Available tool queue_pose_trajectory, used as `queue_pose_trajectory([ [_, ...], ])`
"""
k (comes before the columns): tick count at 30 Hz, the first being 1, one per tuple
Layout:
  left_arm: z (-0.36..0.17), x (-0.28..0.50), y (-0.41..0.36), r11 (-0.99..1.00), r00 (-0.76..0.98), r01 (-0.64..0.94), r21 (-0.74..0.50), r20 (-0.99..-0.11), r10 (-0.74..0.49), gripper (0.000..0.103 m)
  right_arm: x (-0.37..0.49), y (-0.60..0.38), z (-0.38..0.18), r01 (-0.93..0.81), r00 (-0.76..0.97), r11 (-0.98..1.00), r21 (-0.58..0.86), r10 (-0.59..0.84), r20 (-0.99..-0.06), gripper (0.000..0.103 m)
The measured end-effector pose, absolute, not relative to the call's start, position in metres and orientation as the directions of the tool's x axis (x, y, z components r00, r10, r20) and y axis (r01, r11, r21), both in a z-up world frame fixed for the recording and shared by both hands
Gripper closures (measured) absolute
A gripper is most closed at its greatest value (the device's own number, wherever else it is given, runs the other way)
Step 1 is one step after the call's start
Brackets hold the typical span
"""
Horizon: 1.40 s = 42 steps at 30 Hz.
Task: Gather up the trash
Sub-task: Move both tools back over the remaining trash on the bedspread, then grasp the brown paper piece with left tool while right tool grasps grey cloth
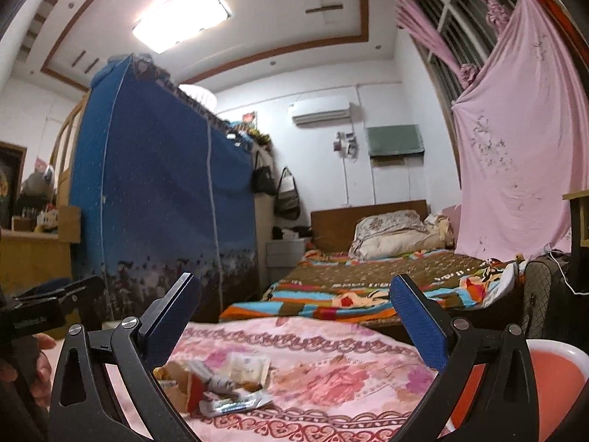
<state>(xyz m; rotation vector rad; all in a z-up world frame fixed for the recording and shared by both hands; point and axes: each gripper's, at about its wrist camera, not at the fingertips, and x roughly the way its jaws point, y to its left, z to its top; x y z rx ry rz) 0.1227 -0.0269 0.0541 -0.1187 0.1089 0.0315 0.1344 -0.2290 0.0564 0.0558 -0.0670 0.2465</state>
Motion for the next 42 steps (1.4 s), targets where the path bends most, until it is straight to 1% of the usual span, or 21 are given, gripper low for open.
queue_pose_trajectory([
  [3, 0.047, 0.121, -0.026, 0.993, 0.991, -0.026, -0.114, -0.133, 0.011, 0.011, 0.136, -0.225, 0.055, -0.254, 0.967, 0.967, 0.032, 0.253, 0.044, 0.0],
  [8, 0.044, 0.128, -0.024, 0.991, 0.984, -0.005, -0.134, -0.175, -0.019, 0.011, 0.148, -0.223, 0.052, -0.261, 0.964, 0.964, 0.043, 0.263, -0.035, 0.0],
  [11, 0.042, 0.135, -0.029, 0.992, 0.974, 0.018, -0.127, -0.223, -0.046, 0.011, 0.153, -0.224, 0.05, -0.261, 0.962, 0.964, 0.053, 0.265, -0.073, 0.0],
  [16, 0.037, 0.146, -0.043, 0.993, 0.95, 0.076, -0.087, -0.295, -0.099, 0.014, 0.168, -0.219, 0.047, -0.28, 0.944, 0.958, 0.057, 0.285, -0.165, 0.0],
  [17, 0.036, 0.148, -0.045, 0.993, 0.944, 0.09, -0.081, -0.31, -0.11, 0.017, 0.17, -0.218, 0.047, -0.28, 0.943, 0.959, 0.055, 0.285, -0.173, 0.001],
  [19, 0.034, 0.153, -0.05, 0.99, 0.928, 0.123, -0.07, -0.345, -0.139, 0.022, 0.171, -0.217, 0.046, -0.294, 0.936, 0.954, 0.053, 0.299, -0.187, 0.011],
  [22, 0.029, 0.161, -0.056, 0.985, 0.902, 0.161, -0.065, -0.396, -0.173, 0.032, 0.174, -0.216, 0.044, -0.315, 0.925, 0.948, 0.051, 0.319, -0.207, 0.022],
  [23, 0.028, 0.164, -0.058, 0.981, 0.888, 0.179, -0.07, -0.417, -0.192, 0.036, 0.175, -0.215, 0.044, -0.318, 0.923, 0.947, 0.05, 0.321, -0.212, 0.023],
  [28, 0.019, 0.179, -0.065, 0.962, 0.816, 0.255, -0.102, -0.511, -0.271, 0.046, 0.183, -0.213, 0.041, -0.334, 0.907, 0.941, 0.055, 0.337, -0.253, 0.025],
  [31, 0.013, 0.188, -0.071, 0.953, 0.771, 0.281, -0.111, -0.566, -0.293, 0.054, 0.192, -0.211, 0.038, -0.342, 0.891, 0.938, 0.062, 0.345, -0.295, 0.027],
  [33, 0.007, 0.194, -0.073, 0.955, 0.747, 0.277, -0.104, -0.602, -0.282, 0.059, 0.198, -0.21, 0.036, -0.349, 0.877, 0.934, 0.071, 0.353, -0.326, 0.029],
  [35, 0.002, 0.201, -0.077, 0.956, 0.717, 0.278, -0.097, -0.641, -0.274, 0.07, 0.205, -0.209, 0.033, -0.355, 0.86, 0.931, 0.083, 0.36, -0.361, 0.035],
  [36, 0.0, 0.204, -0.079, 0.955, 0.704, 0.281, -0.096, -0.656, -0.273, 0.073, 0.208, -0.209, 0.031, -0.359, 0.85, 0.929, 0.088, 0.365, -0.38, 0.042],
  [37, -0.002, 0.206, -0.08, 0.954, 0.692, 0.284, -0.093, -0.669, -0.271, 0.079, 0.211, -0.207, 0.029, -0.363, 0.841, 0.927, 0.091, 0.369, -0.396, 0.048],
  [38, -0.004, 0.208, -0.081, 0.954, 0.681, 0.286, -0.091, -0.681, -0.269, 0.087, 0.214, -0.206, 0.027, -0.369, 0.83, 0.925, 0.094, 0.373, -0.414, 0.05],
  [39, -0.006, 0.209, -0.081, 0.954, 0.675, 0.286, -0.09, -0.688, -0.267, 0.091, 0.218, -0.204, 0.025, -0.377, 0.817, 0.921, 0.096, 0.38, -0.434, 0.052],
  [42, -0.004, 0.205, -0.077, 0.951, 0.684, 0.287, -0.113, -0.672, -0.286, 0.093, 0.224, -0.198, 0.021, -0.404, 0.783, 0.909, 0.101, 0.401, -0.475, 0.054],
])
